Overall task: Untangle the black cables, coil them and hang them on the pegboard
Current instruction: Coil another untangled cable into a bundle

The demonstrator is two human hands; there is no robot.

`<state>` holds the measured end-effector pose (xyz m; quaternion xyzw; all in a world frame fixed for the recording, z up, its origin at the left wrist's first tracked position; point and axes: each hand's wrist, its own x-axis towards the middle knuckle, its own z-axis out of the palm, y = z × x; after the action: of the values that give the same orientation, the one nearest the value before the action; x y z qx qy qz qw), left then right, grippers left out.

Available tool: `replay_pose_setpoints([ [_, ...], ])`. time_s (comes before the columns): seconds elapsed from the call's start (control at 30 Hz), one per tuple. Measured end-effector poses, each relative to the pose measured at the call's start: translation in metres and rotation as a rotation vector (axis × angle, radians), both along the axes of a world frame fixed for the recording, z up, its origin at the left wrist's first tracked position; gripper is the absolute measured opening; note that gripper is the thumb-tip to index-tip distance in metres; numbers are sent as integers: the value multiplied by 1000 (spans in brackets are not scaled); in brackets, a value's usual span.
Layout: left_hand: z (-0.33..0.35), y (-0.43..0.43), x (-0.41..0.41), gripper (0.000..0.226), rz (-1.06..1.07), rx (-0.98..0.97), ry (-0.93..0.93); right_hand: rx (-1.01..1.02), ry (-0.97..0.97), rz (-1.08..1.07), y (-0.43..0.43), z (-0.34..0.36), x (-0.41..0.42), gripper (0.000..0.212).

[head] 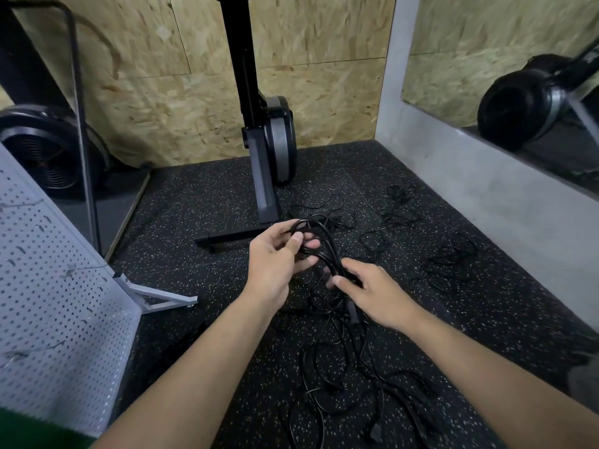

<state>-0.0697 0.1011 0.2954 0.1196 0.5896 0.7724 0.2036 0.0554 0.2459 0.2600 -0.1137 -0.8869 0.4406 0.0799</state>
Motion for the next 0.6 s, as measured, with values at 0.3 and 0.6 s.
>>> replay_pose_setpoints([
  [0.3,-22,-4,2,36,-279,-109,-55,30,16,-151,1,13,-5,28],
  [0.6,-76,0,9,48,-698,-605,400,-266,120,-158,1,42,4,26],
])
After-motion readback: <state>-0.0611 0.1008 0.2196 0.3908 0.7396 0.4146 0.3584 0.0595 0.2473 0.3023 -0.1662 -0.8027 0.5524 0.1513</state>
